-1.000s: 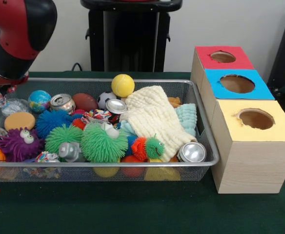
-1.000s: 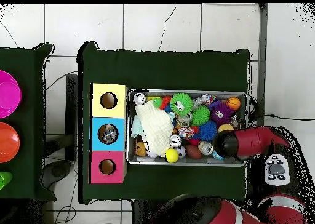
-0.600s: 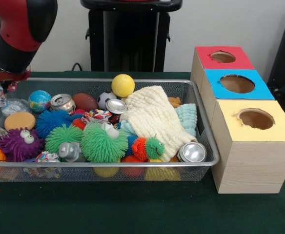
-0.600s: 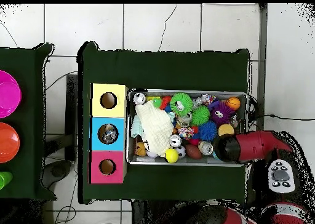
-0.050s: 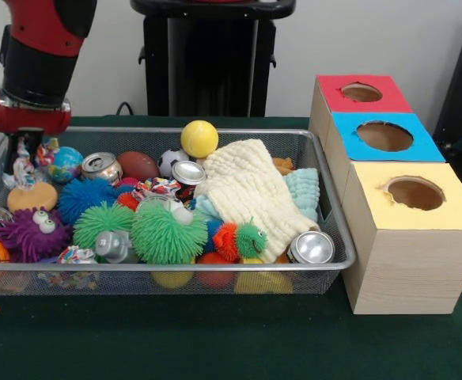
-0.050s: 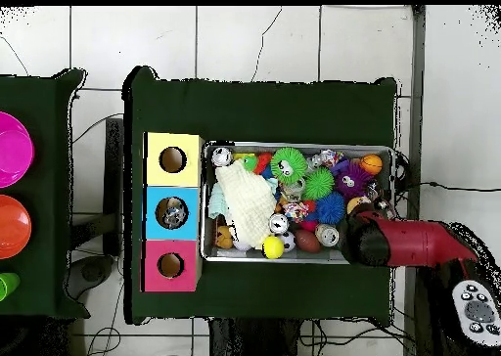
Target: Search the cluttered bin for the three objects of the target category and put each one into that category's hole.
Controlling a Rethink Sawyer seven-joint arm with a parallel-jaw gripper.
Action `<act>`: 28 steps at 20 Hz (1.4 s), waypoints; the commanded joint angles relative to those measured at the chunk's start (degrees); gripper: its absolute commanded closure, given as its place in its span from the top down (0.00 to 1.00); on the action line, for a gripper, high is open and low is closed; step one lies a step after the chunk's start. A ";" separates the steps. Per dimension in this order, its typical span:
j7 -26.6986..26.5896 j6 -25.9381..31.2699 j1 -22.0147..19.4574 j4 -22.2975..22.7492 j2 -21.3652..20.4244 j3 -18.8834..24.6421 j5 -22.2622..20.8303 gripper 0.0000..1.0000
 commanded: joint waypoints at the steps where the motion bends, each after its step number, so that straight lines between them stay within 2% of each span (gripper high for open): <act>1: 6.75 -8.94 -5.80 14.65 -8.43 16.80 1.92 0.00; 7: 10.05 -10.59 -3.25 15.99 -10.51 14.67 3.20 0.00; 10: 13.00 -11.62 1.67 14.06 -9.08 9.22 4.83 0.00; 14: 15.61 -14.21 4.98 13.25 -6.76 7.32 7.59 0.00; 17: 17.00 -15.32 11.47 9.38 -1.88 1.00 9.67 0.00; 21: 17.96 -11.51 18.83 4.09 4.00 -6.12 13.92 0.00; 23: 18.40 -10.00 22.97 -0.11 8.38 -10.92 15.84 0.00; 25: 18.23 -8.89 25.46 -2.71 11.04 -14.65 17.55 0.00; 27: 18.85 -3.78 28.41 -5.07 13.27 -19.17 19.87 0.00; 28: 18.28 -3.54 28.82 -5.24 13.65 -20.25 20.49 0.00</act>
